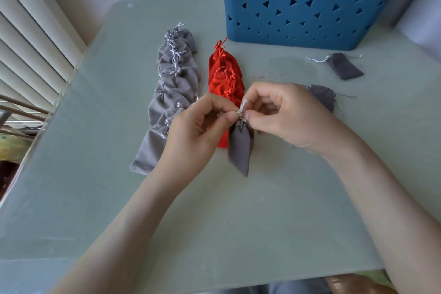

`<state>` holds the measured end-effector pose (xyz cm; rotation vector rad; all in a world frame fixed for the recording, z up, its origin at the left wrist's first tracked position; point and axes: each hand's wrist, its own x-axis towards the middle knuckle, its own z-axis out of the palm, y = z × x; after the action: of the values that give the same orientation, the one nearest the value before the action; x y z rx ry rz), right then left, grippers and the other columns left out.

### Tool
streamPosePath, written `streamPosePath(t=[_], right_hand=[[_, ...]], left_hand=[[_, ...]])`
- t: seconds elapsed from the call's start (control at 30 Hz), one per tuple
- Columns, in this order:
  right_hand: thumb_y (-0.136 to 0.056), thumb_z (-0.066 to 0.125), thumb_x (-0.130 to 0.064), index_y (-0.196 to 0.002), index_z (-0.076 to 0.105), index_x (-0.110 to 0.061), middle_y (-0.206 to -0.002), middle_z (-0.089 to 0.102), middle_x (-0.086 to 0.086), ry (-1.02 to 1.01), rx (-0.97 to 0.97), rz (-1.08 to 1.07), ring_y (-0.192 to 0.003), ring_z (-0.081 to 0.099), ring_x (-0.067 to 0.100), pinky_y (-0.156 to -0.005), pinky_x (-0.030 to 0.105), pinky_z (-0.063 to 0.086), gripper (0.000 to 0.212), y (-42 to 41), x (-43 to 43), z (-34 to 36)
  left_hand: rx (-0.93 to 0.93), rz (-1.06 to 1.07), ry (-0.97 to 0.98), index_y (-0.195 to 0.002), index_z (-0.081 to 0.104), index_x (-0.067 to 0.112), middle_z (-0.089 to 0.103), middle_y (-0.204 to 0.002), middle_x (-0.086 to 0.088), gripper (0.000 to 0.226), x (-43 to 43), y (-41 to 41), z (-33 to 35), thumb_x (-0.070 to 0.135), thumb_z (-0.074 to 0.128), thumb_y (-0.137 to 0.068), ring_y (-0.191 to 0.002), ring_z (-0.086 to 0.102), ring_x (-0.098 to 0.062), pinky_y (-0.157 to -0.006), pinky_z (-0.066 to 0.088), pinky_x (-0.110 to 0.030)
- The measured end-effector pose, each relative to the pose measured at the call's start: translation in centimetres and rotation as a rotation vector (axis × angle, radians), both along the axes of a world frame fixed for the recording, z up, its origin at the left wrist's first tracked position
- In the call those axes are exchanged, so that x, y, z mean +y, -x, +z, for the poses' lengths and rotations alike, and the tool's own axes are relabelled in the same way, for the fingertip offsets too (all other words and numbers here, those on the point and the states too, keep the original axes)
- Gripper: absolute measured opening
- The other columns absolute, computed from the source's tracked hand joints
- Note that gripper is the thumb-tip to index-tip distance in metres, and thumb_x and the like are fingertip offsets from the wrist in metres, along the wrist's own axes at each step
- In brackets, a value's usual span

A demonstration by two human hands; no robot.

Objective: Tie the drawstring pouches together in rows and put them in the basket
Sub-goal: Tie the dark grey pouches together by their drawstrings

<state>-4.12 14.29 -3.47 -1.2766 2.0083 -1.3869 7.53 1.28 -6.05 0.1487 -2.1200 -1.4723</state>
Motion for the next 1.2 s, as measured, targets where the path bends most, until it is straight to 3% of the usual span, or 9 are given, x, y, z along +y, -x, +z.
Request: streamPosePath(t=[0.07, 0.17, 0.3, 0.43, 0.6, 0.9, 1.07, 1.2], right_hand=[[-0.082, 0.063, -0.004, -0.074, 0.062, -0.018, -0.070, 0.064, -0.003, 0.001, 0.002, -0.023, -0.065, 0.056, 0.006, -0.066, 0.023, 0.045, 0.016, 0.0, 0.0, -0.1], [-0.082, 0.062, -0.003, -0.075, 0.063, -0.015, -0.067, 0.062, -0.011, -0.015, 0.024, -0.047, -0.064, 0.055, 0.002, -0.065, 0.016, 0.043, 0.014, -0.1, -0.2, -0.3], [-0.083, 0.062, -0.005, -0.074, 0.062, -0.020, -0.065, 0.061, -0.014, -0.048, 0.062, -0.071, -0.061, 0.054, -0.001, -0.064, 0.015, 0.041, 0.017, -0.1, -0.3, -0.5], [-0.082, 0.063, -0.007, -0.073, 0.062, -0.024, -0.065, 0.062, -0.012, -0.088, 0.096, -0.100, -0.059, 0.054, 0.001, -0.064, 0.017, 0.043, 0.019, -0.2, -0.5, -0.6], [-0.081, 0.065, -0.011, -0.073, 0.062, -0.022, -0.066, 0.064, -0.009, -0.127, 0.098, -0.143, -0.060, 0.057, 0.004, -0.064, 0.025, 0.047, 0.014, -0.3, -0.7, -0.6], [-0.087, 0.065, -0.011, -0.076, 0.062, -0.018, -0.073, 0.069, -0.001, -0.047, -0.027, -0.120, -0.071, 0.066, 0.011, -0.076, 0.035, 0.054, 0.013, -0.9, -0.8, -0.4], [-0.094, 0.053, -0.002, -0.086, 0.060, -0.018, -0.069, 0.068, 0.001, 0.058, -0.186, -0.085, -0.061, 0.060, 0.007, -0.059, 0.015, 0.043, 0.020, -0.9, -1.1, -0.3], [-0.091, 0.057, -0.001, -0.082, 0.064, -0.015, -0.063, 0.064, -0.002, 0.075, -0.316, -0.021, -0.055, 0.056, 0.005, -0.054, 0.013, 0.042, 0.018, -0.8, -1.1, 0.0]], left_hand=[[-0.018, -0.017, 0.012, -0.085, 0.061, 0.028, 0.066, -0.080, 0.013, 0.012, -0.2, 0.0, 0.0, 0.017, 0.060, -0.087, -0.077, 0.060, -0.008, -0.072, 0.048, -0.030], [-0.053, -0.026, 0.030, -0.082, 0.062, 0.027, 0.064, -0.075, 0.019, 0.010, -0.2, 0.1, 0.2, 0.017, 0.061, -0.086, -0.069, 0.056, -0.003, -0.066, 0.043, -0.021], [-0.095, 0.027, 0.094, -0.082, 0.062, 0.020, 0.065, -0.072, 0.006, 0.005, -0.1, 0.2, 0.0, 0.017, 0.062, -0.085, -0.068, 0.059, -0.021, -0.065, 0.046, -0.032], [-0.148, 0.093, 0.263, -0.085, 0.063, 0.011, 0.057, -0.066, 0.012, 0.005, 0.3, 0.4, -0.1, 0.007, 0.065, -0.087, -0.054, 0.049, 0.002, -0.056, 0.035, -0.007], [-0.102, 0.206, 0.429, -0.085, 0.062, 0.008, 0.051, -0.072, 0.019, 0.006, 0.4, 0.5, -0.4, 0.004, 0.064, -0.084, -0.064, 0.047, 0.011, -0.062, 0.033, -0.001], [-0.016, 0.378, 0.560, -0.089, 0.058, 0.006, 0.061, -0.086, -0.002, 0.010, 0.2, 0.7, -1.2, 0.014, 0.053, -0.088, -0.084, 0.046, -0.013, -0.073, 0.029, -0.012], [0.082, 0.361, 0.583, -0.090, 0.057, 0.003, 0.060, -0.087, -0.007, 0.012, 0.6, 0.5, -1.0, 0.013, 0.050, -0.089, -0.083, 0.047, -0.018, -0.075, 0.035, -0.021], [0.158, 0.311, 0.612, -0.094, 0.054, 0.007, 0.060, -0.088, -0.009, 0.007, 0.5, 0.3, -1.0, 0.012, 0.050, -0.091, -0.084, 0.047, -0.019, -0.076, 0.036, -0.021]])
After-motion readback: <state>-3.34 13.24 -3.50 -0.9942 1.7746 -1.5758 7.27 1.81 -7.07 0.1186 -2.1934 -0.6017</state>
